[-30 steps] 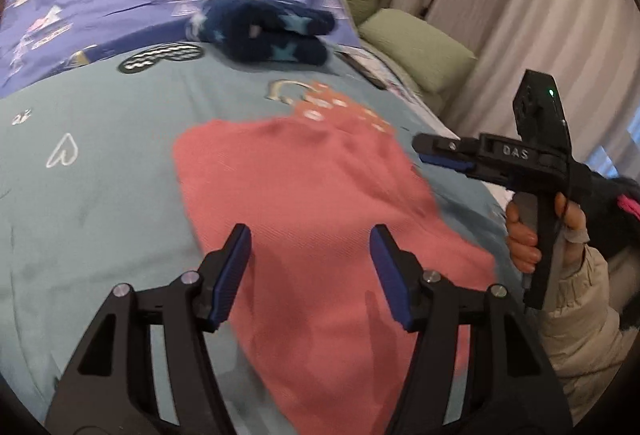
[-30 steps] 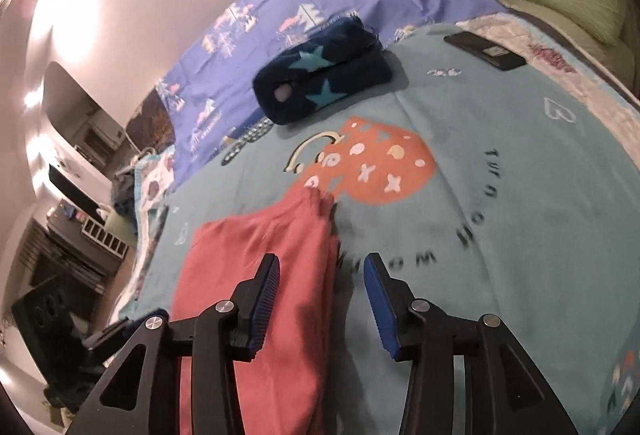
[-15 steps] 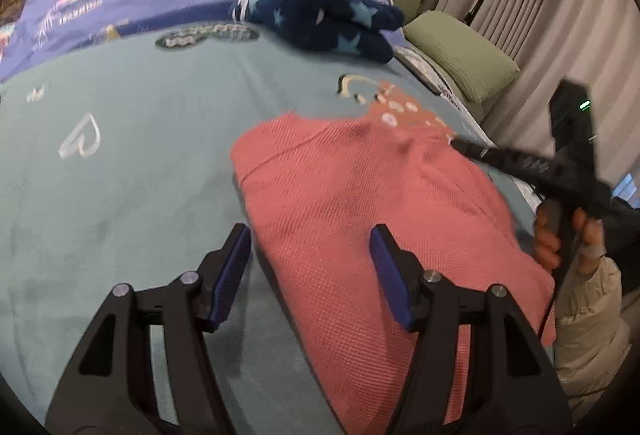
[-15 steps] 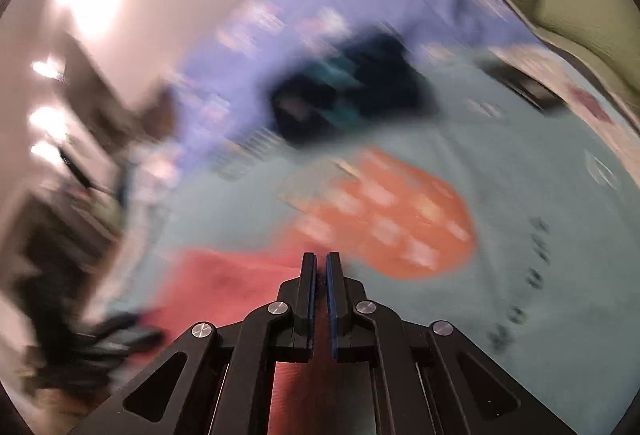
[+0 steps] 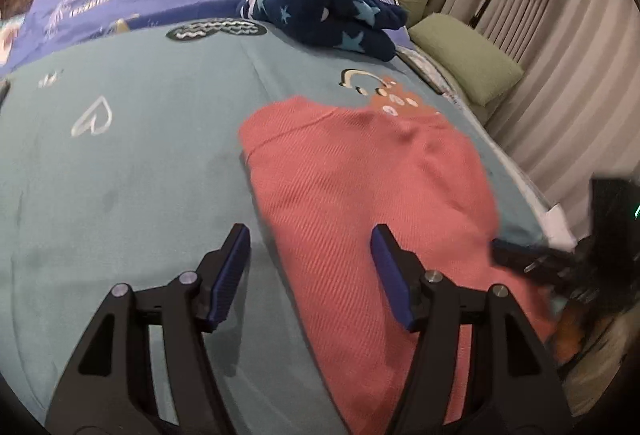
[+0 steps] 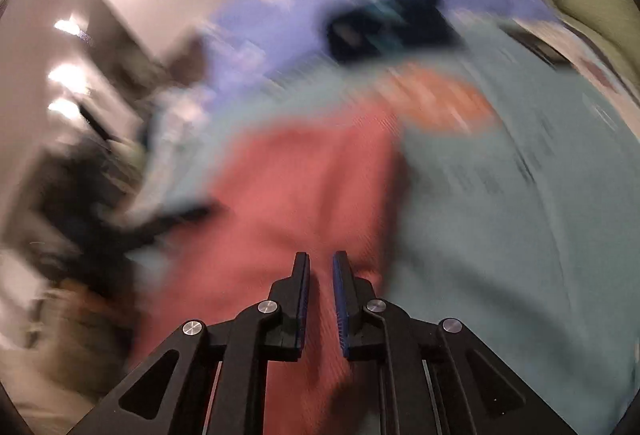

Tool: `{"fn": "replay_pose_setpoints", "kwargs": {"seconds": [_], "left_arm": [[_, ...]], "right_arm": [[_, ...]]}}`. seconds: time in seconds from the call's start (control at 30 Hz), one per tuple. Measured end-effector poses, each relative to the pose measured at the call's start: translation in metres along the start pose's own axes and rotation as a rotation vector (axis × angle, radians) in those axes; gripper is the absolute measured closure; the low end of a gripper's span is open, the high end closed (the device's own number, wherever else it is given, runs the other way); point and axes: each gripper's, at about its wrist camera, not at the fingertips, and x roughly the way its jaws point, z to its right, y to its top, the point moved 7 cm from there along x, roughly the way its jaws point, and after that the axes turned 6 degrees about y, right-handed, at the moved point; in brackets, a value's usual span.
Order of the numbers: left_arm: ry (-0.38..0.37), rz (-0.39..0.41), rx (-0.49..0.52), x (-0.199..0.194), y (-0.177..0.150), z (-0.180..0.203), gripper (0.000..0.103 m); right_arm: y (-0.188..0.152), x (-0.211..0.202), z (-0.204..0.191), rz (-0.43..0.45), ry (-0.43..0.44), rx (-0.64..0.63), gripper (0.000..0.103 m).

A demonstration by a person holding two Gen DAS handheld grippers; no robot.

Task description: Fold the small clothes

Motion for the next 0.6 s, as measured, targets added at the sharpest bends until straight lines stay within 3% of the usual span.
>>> {"fn": "replay_pose_setpoints", "kwargs": {"seconds": [0.03,0.13,0.2,0.3,0.37,0.43,0.5,0.53,0.57,0.6], "left_arm": [[-0.012,0.005,0.006,-0.007,-0.003,0.002,0.039],[-0.021,0.011,0.040,-0.027,-0.018,0.007,0.039],[-0.085,-0.014,0.036,-0.042,-0.036,0.012,0.039],[-0.175,-0.070,0.025,-0.058,-0.066,0.019,0.039],[-0.202,-0.111,0.016,-0.063,-0.086,0.021,0.039],[-0.255,-0.149,-0.006,-0.066,-0.106,0.025,0.039],[-0.275,-0.141,-0.012,-0.070,-0.114,0.027,0.039],[-0.281,-0.131,-0.004,-0.073,-0.116,0.029,0.043],[-0.300,-0.127,0.001,-0.075,-0.116,0.032,0.076],[-0.315,-0.139,-0.008,-0.075,-0.117,0.032,0.090]], "right_arm": [[-0.005,-0.011,0.000,0.057,0.017,0.019,0.092],[-0.012,-0.041,-0.005,0.106,-0.001,0.050,0.088],[-0.019,-0.059,-0.017,0.130,0.042,0.028,0.088],[-0.039,-0.071,-0.038,0.098,0.087,-0.041,0.083],[-0.055,-0.064,-0.036,0.050,0.021,-0.056,0.080],[-0.067,-0.061,-0.032,0.027,-0.003,-0.031,0.080],[-0.073,-0.064,-0.024,0.044,0.033,0.032,0.080],[-0.076,-0.067,-0.023,0.054,0.047,0.057,0.080],[-0.077,-0.069,-0.022,0.064,0.058,0.083,0.080],[-0.079,-0.071,-0.022,0.068,0.057,0.090,0.080]]}}
